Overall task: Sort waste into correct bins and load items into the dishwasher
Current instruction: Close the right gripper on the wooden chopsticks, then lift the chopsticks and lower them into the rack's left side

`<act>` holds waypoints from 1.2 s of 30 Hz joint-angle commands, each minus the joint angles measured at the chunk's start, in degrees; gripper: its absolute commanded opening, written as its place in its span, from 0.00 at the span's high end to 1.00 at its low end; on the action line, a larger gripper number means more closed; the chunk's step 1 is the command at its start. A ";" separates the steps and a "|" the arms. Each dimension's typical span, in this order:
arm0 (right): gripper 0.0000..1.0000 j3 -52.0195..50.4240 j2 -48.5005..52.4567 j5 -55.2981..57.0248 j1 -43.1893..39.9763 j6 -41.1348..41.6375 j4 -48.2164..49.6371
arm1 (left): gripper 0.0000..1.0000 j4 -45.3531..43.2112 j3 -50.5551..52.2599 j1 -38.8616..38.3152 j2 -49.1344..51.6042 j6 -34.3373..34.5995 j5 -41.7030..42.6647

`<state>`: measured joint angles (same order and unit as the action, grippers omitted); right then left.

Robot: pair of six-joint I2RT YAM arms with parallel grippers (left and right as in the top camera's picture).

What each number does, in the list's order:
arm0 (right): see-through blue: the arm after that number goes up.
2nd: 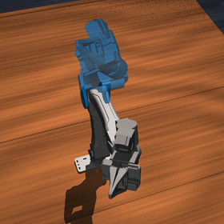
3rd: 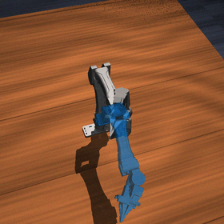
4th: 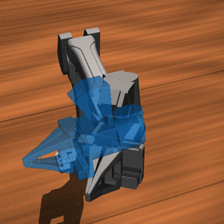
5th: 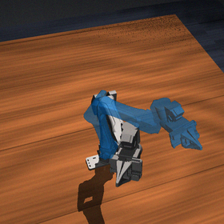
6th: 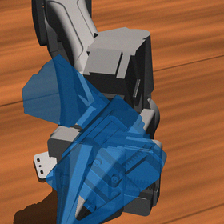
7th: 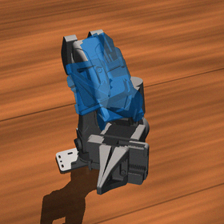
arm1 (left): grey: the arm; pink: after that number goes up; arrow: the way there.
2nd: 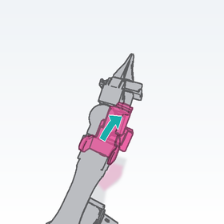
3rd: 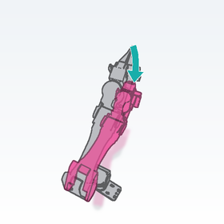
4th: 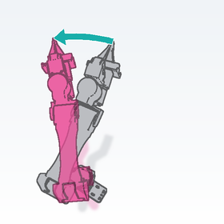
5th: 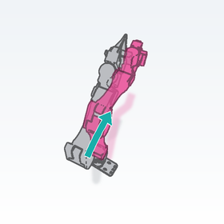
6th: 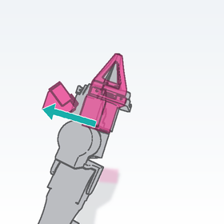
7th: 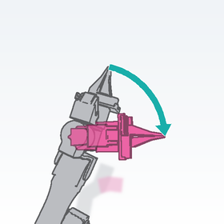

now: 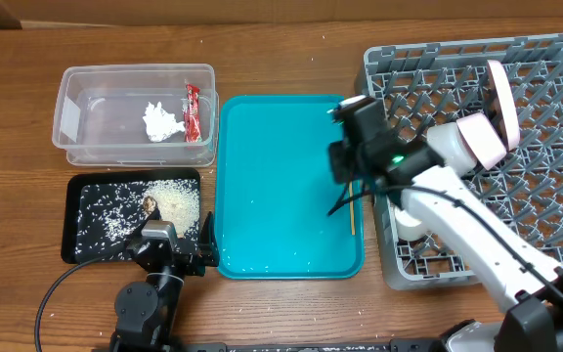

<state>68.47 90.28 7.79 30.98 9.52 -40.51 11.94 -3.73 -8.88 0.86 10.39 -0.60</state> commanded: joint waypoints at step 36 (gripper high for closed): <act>0.96 -0.13 19.21 -2.16 1.62 10.01 -0.22 | 0.00 -0.20 0.24 0.33 -0.61 0.55 0.46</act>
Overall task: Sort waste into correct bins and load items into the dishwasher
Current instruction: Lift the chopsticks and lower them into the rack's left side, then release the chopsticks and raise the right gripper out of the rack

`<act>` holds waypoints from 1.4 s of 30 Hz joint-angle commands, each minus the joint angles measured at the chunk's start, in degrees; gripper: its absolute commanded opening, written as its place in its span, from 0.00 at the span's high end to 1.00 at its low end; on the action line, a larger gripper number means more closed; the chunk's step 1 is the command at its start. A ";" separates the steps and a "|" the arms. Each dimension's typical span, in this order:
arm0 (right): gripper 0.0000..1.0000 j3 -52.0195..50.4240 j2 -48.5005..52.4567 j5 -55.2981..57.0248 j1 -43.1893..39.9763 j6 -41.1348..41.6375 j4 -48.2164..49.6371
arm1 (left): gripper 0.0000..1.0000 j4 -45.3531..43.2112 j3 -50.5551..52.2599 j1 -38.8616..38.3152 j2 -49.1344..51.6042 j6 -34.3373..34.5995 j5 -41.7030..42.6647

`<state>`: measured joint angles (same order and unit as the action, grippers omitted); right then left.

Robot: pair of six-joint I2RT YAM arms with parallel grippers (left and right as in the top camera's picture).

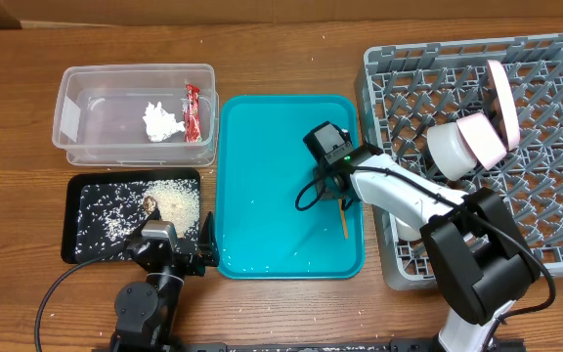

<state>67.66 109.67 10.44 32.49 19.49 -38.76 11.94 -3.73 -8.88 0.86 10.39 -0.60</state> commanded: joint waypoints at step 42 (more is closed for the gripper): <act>0.56 17.29 -31.61 -3.26 -8.48 -14.82 -9.86 | 0.00 -0.17 0.24 0.35 -0.61 0.55 0.46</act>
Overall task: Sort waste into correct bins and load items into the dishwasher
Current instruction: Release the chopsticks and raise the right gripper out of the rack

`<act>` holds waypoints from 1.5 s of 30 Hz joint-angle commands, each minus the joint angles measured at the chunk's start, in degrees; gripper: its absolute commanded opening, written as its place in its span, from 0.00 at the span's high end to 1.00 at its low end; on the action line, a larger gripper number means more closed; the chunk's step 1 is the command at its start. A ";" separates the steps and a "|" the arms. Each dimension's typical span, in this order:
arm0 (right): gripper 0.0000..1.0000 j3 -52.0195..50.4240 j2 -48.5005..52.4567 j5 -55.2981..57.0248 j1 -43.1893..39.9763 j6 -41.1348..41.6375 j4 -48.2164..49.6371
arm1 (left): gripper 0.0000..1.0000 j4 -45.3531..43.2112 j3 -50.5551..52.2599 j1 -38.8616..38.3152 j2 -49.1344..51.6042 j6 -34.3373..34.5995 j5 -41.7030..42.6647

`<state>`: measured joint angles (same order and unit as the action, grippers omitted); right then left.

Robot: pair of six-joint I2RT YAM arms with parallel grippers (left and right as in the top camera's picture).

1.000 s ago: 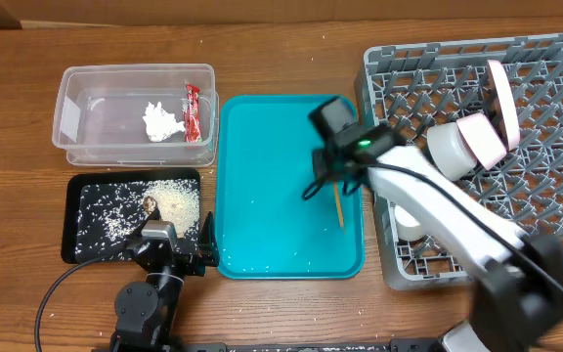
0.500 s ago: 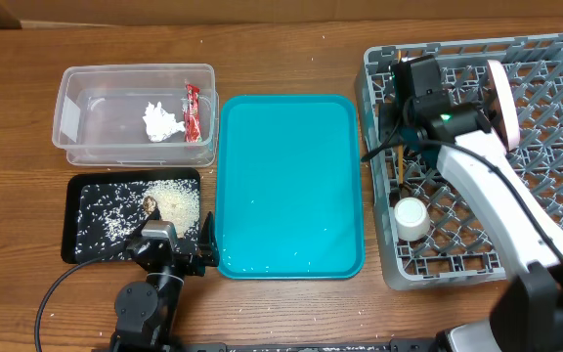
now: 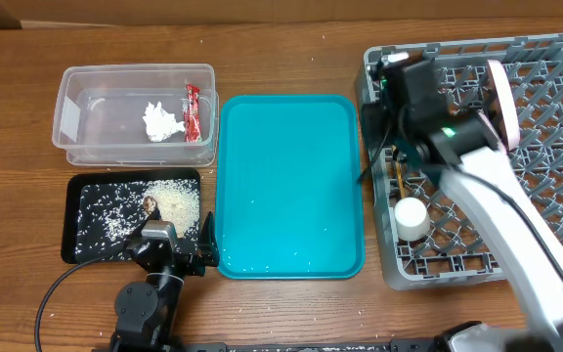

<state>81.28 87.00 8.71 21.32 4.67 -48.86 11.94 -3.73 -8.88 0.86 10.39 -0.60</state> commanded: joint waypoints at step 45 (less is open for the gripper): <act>0.00 3.65 -25.68 -14.36 12.04 -0.02 -14.75 | 0.00 -0.17 0.24 0.33 -0.61 0.55 0.46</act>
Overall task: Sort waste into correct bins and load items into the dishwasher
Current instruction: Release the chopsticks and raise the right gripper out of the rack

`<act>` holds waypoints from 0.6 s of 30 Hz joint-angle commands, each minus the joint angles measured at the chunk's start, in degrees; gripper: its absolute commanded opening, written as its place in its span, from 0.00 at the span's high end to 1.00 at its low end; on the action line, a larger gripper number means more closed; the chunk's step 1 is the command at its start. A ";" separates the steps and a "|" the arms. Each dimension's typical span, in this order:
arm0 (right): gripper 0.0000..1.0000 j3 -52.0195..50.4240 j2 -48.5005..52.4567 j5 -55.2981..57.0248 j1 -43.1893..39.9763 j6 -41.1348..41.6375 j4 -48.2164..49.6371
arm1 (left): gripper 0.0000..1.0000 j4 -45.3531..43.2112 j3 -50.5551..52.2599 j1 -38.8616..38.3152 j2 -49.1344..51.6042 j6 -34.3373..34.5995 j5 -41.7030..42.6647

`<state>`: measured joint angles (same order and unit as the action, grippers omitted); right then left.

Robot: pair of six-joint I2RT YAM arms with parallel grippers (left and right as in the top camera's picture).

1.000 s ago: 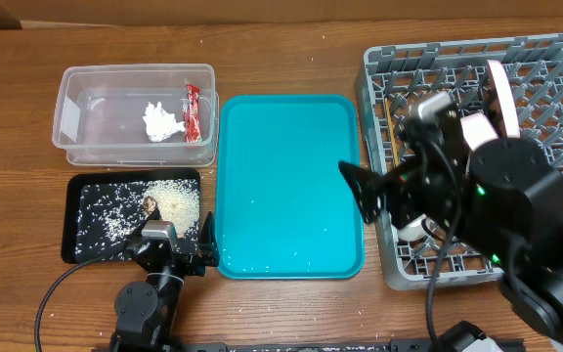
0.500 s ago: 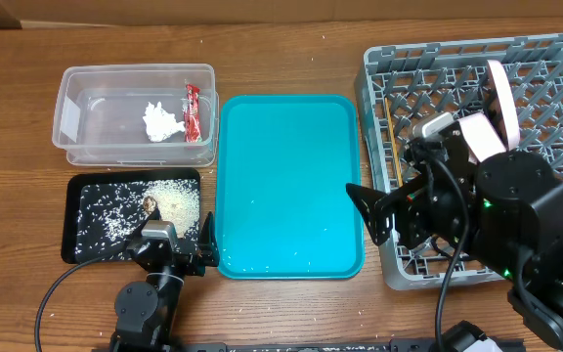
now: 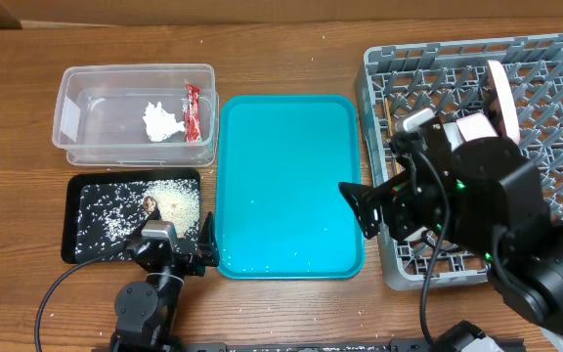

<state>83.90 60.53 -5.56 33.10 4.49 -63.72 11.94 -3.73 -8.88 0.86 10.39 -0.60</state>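
Observation:
The teal tray (image 3: 281,186) lies bare in the middle of the table. My right gripper (image 3: 357,212) hovers over its right edge, open, with nothing between the fingers. The right arm covers the front left part of the grey dish rack (image 3: 555,68). A thin wooden stick (image 3: 388,115) seems to lie in the rack along its left side. A pink plate (image 3: 498,98) and a pink cup (image 3: 477,130) stand in the rack. A white cup (image 3: 409,235) peeks out under the arm. My left gripper (image 3: 169,244) rests at the front by the black tray, and its fingers look apart.
A clear bin (image 3: 76,117) at the back left holds a crumpled white tissue (image 3: 161,121) and a red wrapper (image 3: 193,110). In front of it a black tray (image 3: 96,220) carries scattered rice. Bare wood runs along the table's back edge.
My right gripper was over the rack's left side with the wooden stick under it. Now it is over the teal tray's right edge, open and empty. The left arm has not moved.
The wooden stick lay at the right side of the teal tray with my right gripper above it. Then the gripper was down at the stick. Then it was over the rack with the stick and the tray was bare. Now the gripper is empty over the tray's edge.

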 commanded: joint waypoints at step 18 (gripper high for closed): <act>0.00 -0.04 -5.55 5.88 -3.13 0.17 2.67 | 0.00 -0.17 0.24 0.35 -0.61 0.55 0.46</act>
<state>83.90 58.92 -1.89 32.16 4.49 -62.39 11.97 -3.73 -8.88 0.86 10.41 -0.60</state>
